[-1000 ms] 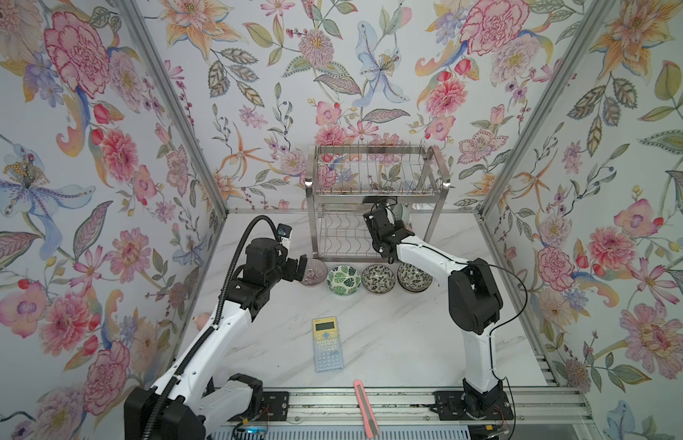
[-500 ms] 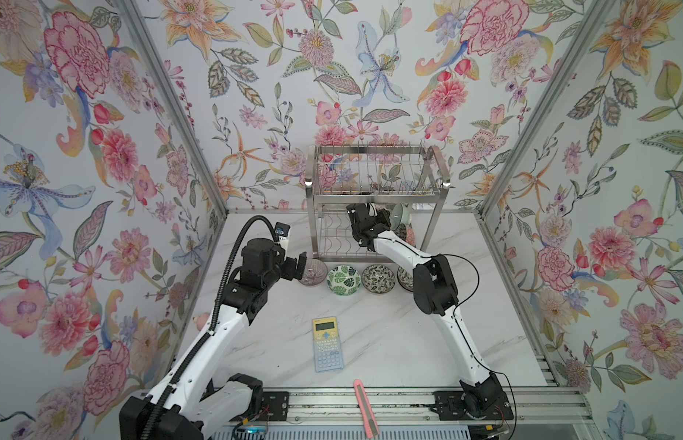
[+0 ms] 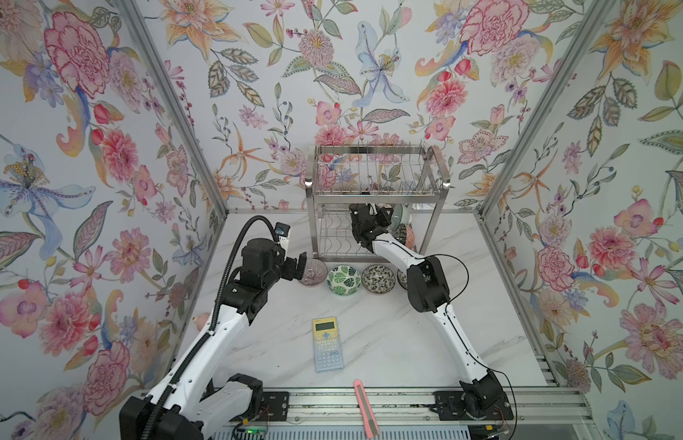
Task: Load the bowls into the dish rack
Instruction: 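Lower the blue bowl into a rack slot and open the right gripper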
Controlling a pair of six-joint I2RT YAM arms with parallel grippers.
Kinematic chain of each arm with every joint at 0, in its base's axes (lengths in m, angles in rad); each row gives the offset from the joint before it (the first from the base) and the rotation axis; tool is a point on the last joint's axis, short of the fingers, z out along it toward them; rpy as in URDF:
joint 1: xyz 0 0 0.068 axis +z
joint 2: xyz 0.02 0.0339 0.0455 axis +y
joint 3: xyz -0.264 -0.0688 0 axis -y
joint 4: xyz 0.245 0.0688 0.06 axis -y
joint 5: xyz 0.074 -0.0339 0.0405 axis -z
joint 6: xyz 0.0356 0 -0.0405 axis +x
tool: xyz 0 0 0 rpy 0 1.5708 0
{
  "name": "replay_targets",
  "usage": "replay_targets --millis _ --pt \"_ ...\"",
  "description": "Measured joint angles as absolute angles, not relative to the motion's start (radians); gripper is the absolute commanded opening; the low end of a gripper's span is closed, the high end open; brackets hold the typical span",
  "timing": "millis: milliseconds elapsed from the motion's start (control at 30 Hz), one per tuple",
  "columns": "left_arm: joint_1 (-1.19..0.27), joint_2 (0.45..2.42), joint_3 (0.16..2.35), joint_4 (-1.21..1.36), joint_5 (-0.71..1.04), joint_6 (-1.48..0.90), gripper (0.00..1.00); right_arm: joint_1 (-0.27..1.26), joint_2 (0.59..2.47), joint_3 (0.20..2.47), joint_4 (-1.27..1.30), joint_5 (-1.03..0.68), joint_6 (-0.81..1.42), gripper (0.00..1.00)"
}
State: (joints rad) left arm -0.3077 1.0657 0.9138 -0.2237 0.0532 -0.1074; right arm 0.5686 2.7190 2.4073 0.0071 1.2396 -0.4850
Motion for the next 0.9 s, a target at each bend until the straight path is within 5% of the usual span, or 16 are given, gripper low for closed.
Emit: replay_targets --millis 333,533,800,900 --pt "-0.308 1.066 0.914 -0.224 0.054 -0.107 0.99 0.56 2.794 2.502 0.039 1.233 -0.561 0.0" --pt "-0.308 1.066 0.914 -0.224 0.053 -0.107 0.99 0.56 2.794 2.512 -0.013 1.191 -0.507 0.23" --pt "-0.308 1.066 0.914 -0.224 0.054 -0.107 0.99 0.573 2.765 2.463 -0.06 1.155 -0.429 0.38" --pt "-0.308 1.066 0.914 -0.224 0.056 -0.107 0.99 0.577 2.719 2.405 -0.071 1.144 -0.407 0.6"
